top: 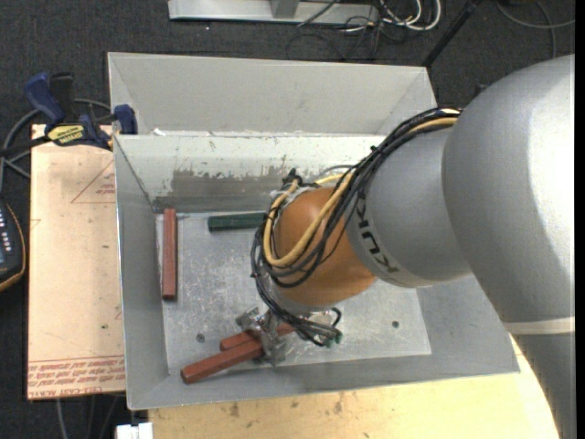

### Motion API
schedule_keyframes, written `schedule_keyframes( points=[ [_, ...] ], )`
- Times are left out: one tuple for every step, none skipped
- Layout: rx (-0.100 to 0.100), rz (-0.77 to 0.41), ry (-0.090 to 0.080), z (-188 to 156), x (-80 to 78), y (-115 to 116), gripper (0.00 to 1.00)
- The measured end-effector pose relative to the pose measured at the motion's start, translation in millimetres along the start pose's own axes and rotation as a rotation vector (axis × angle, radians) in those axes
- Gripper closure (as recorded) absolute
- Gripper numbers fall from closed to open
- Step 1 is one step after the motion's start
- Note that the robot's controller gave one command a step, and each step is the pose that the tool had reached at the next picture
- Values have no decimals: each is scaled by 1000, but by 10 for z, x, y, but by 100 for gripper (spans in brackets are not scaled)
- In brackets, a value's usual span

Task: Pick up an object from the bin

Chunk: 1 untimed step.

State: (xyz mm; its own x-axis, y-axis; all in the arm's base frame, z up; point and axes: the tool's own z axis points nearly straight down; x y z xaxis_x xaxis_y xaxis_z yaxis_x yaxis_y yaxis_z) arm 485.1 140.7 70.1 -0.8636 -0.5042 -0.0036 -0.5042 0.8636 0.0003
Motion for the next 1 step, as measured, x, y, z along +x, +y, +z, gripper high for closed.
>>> schedule_keyframes(
  points=[
    [3,-36,-7,-1417,-139,-190,100]
  ],
)
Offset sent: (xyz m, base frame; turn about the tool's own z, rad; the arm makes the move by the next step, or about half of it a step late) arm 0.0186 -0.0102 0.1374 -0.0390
